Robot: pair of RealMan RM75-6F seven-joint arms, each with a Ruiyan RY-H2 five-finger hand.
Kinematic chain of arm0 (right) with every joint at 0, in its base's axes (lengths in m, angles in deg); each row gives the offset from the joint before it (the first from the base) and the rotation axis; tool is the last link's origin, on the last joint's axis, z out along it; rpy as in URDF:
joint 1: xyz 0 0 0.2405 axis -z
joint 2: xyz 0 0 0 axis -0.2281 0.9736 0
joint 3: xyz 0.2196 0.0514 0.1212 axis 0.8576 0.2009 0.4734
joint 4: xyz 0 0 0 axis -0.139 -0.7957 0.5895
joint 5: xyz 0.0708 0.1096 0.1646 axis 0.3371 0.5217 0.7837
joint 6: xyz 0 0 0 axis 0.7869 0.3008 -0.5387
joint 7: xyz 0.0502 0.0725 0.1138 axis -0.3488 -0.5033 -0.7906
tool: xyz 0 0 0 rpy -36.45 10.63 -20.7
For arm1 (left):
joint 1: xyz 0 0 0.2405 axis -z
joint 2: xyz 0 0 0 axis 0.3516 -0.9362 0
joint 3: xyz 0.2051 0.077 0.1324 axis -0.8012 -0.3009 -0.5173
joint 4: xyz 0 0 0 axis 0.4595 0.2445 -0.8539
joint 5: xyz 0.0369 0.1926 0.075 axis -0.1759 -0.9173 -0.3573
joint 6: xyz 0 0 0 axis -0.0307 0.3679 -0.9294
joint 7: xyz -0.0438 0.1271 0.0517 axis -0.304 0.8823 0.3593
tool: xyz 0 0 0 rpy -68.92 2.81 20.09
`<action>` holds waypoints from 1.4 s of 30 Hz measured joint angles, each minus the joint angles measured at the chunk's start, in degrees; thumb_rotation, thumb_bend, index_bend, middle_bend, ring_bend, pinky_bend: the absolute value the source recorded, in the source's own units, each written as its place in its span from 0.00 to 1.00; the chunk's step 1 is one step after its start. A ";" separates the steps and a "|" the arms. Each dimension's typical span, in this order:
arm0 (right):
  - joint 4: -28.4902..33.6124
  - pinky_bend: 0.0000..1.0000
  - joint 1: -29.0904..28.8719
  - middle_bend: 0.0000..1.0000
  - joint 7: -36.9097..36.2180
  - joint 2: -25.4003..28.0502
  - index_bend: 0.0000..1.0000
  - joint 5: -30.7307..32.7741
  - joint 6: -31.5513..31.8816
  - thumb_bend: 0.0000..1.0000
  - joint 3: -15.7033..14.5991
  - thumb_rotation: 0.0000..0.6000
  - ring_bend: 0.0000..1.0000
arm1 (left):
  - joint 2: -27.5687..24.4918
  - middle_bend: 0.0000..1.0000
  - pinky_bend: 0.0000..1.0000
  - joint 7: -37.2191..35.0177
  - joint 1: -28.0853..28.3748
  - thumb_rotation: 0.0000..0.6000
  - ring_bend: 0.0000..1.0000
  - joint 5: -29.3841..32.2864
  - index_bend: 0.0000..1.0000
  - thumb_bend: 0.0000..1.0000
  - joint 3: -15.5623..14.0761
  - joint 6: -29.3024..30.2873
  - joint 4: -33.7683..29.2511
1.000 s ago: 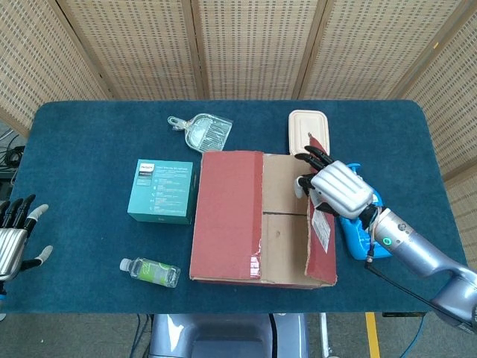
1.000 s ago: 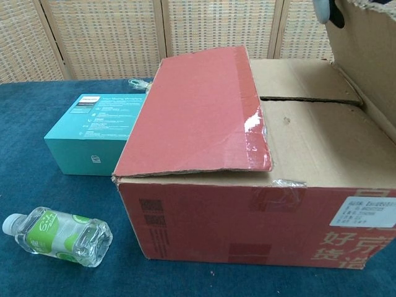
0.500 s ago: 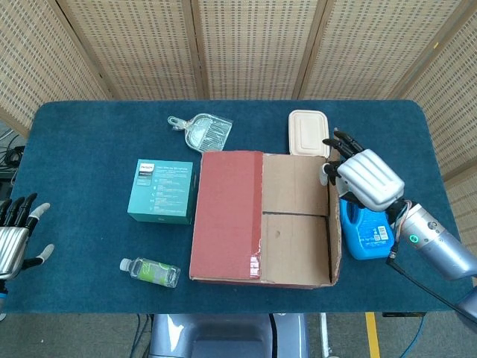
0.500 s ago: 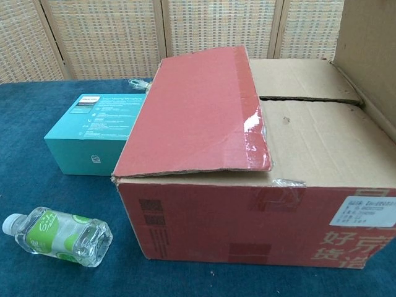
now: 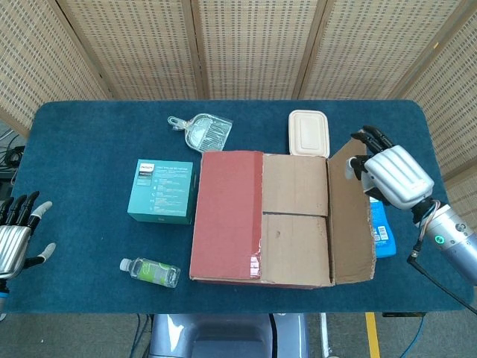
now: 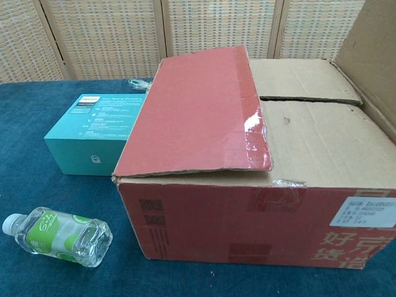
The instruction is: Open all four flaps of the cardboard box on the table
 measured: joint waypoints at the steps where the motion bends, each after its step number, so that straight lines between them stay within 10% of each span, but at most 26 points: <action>1: -0.22 0.02 0.22 0.58 0.30 -0.04 0.51 0.00 0.12 1.00 -0.07 1.00 0.13 | -0.05 0.02 0.00 0.06 0.05 0.87 0.00 -0.09 0.14 0.29 0.00 0.01 0.00; 15: -3.14 0.02 3.05 0.56 2.22 -1.27 0.46 1.46 0.76 1.00 -1.07 1.00 0.13 | -0.69 0.02 0.00 -0.32 0.91 0.87 0.00 -1.75 0.14 0.29 0.00 -0.17 0.36; 28: -4.54 0.02 7.55 0.27 5.86 -5.79 0.23 5.15 5.64 0.95 -1.66 1.00 0.01 | -3.31 0.02 0.00 -4.49 4.53 0.87 0.00 -5.75 0.13 0.30 0.50 -2.98 -1.00; 42: -1.68 0.02 15.08 0.17 19.70 -13.54 0.15 12.79 13.66 0.90 -2.70 1.00 0.00 | -7.12 0.00 0.00 -9.95 13.45 0.87 0.00 -12.72 0.09 0.30 1.76 -10.39 -3.01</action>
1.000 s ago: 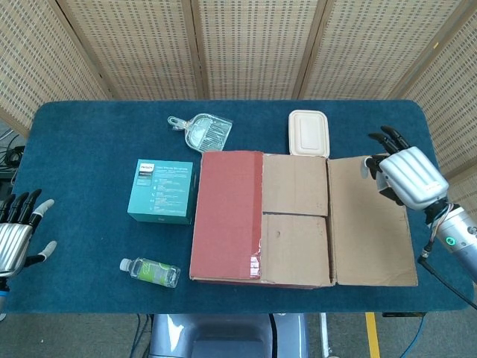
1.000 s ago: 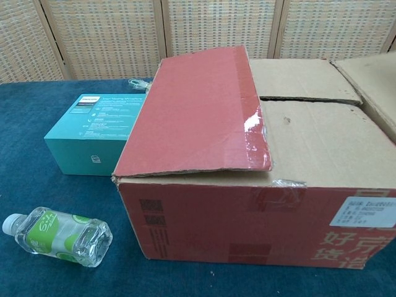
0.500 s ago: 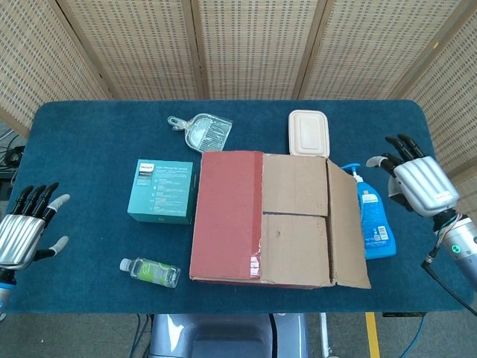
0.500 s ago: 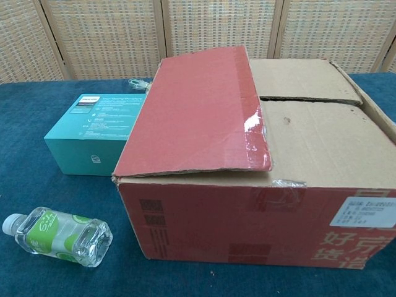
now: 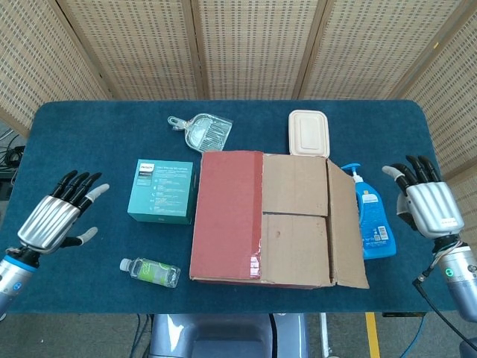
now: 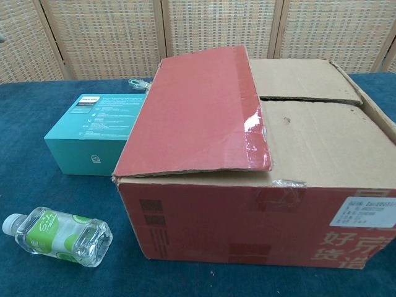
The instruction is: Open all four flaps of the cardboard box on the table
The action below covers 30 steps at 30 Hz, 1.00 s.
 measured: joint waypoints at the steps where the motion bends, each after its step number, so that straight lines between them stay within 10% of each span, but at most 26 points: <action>1: 0.24 0.02 0.59 0.17 0.97 -0.48 0.15 0.51 0.62 0.90 -0.10 1.00 0.00 | -0.25 0.00 0.00 -0.43 0.84 0.87 0.00 -0.37 0.09 0.30 0.17 -0.66 -0.21; 5: 1.07 0.02 2.54 0.16 3.01 -2.09 0.15 1.83 2.69 0.92 -0.33 1.00 0.00 | -0.96 0.00 0.00 -1.55 3.08 0.87 0.00 -1.75 0.08 0.35 0.62 -2.27 -0.84; 19: 1.52 0.02 5.84 0.16 3.61 -4.84 0.14 2.81 4.96 0.93 -1.00 1.00 0.00 | -4.21 0.00 0.00 -13.45 14.78 0.87 0.00 -9.11 0.08 0.98 2.08 -10.27 -3.45; 30: 1.56 0.02 6.76 0.16 2.82 -4.82 0.14 2.33 4.84 0.93 -0.64 1.00 0.00 | -3.42 0.03 0.00 -23.51 27.17 0.94 0.00 -12.43 0.15 1.00 3.71 -18.58 -3.36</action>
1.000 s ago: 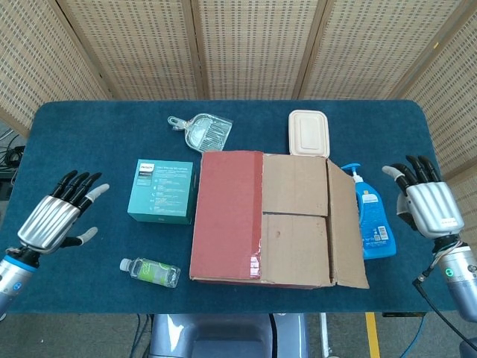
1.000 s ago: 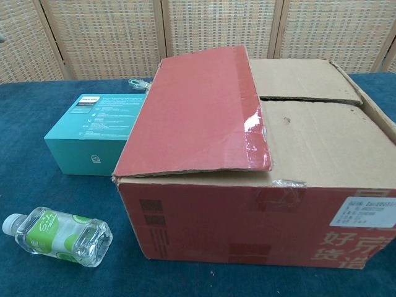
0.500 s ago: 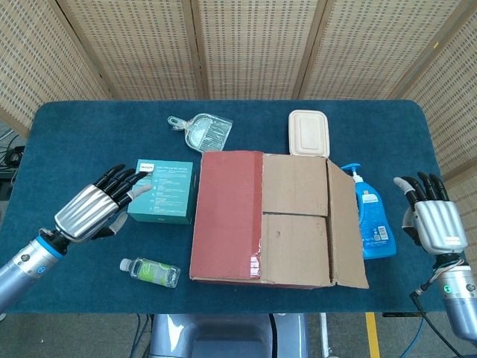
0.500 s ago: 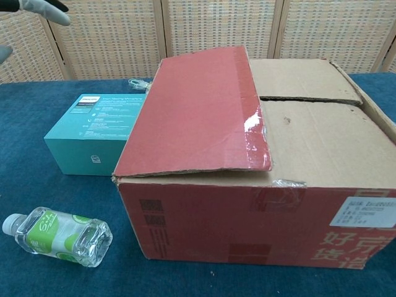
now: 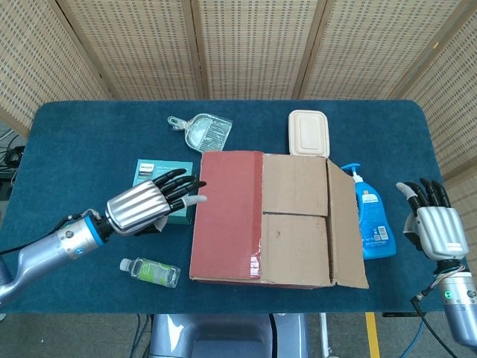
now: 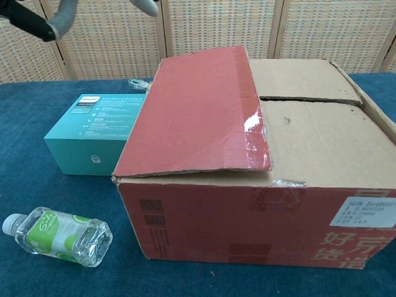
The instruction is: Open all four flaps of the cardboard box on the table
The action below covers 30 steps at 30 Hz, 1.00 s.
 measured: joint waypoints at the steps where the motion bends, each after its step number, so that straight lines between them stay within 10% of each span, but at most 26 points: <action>1: -0.01 0.02 0.06 0.16 -0.06 0.06 0.14 0.00 -0.08 0.93 0.06 1.00 0.00 | 0.36 0.04 0.00 -0.82 1.18 0.95 0.00 -0.03 0.16 1.00 0.11 -0.98 0.15; 7: -0.08 0.02 0.51 0.16 -0.63 0.14 0.14 0.00 -0.19 0.93 0.16 1.00 0.00 | 3.27 0.10 0.00 -5.07 7.51 0.66 0.00 0.46 0.23 1.00 0.71 -6.26 1.57; 30: -1.65 0.02 2.37 0.16 -3.95 0.87 0.14 -0.09 -0.58 0.93 0.97 1.00 0.00 | 16.46 0.17 0.00 -3.27 22.03 0.64 0.03 10.16 0.27 1.00 2.23 -18.58 9.71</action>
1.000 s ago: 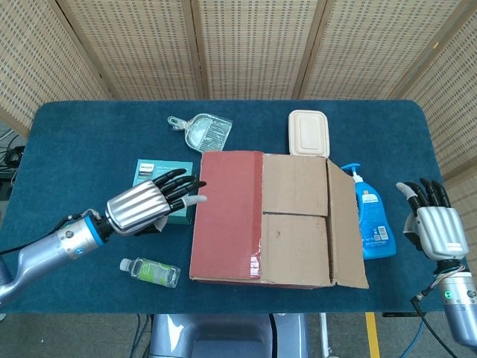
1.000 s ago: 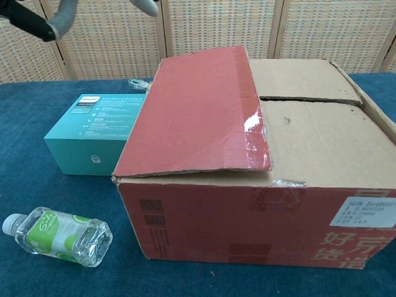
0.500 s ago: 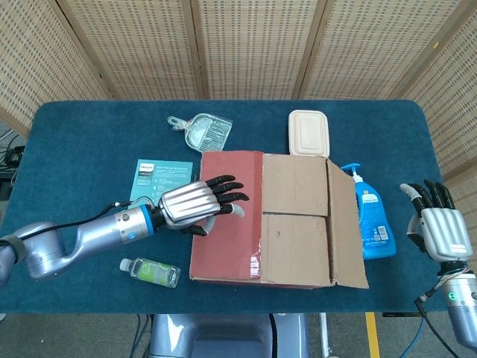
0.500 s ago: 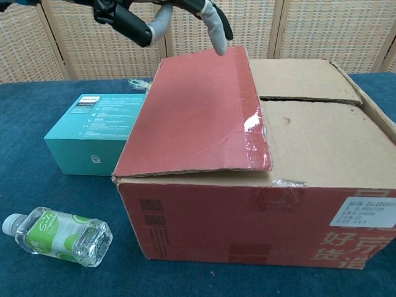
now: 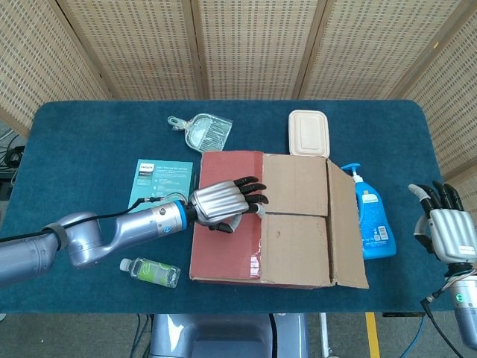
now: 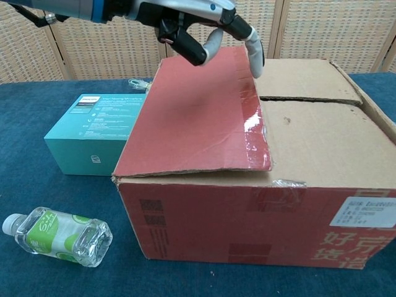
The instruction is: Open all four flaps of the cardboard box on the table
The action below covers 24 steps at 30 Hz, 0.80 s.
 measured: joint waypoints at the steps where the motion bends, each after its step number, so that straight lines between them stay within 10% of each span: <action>1: -0.07 0.02 0.06 0.16 -0.18 0.03 0.14 -0.01 -0.04 0.93 0.04 1.00 0.00 | 0.42 0.17 0.00 0.67 0.30 0.64 0.04 0.47 0.27 1.00 0.05 -0.33 0.21; 24: -1.93 0.02 1.59 0.16 -4.04 0.51 0.14 -0.23 -0.13 0.93 0.62 1.00 0.00 | 4.60 0.28 0.00 15.46 4.23 0.64 0.04 12.06 0.32 1.00 0.86 -5.53 1.28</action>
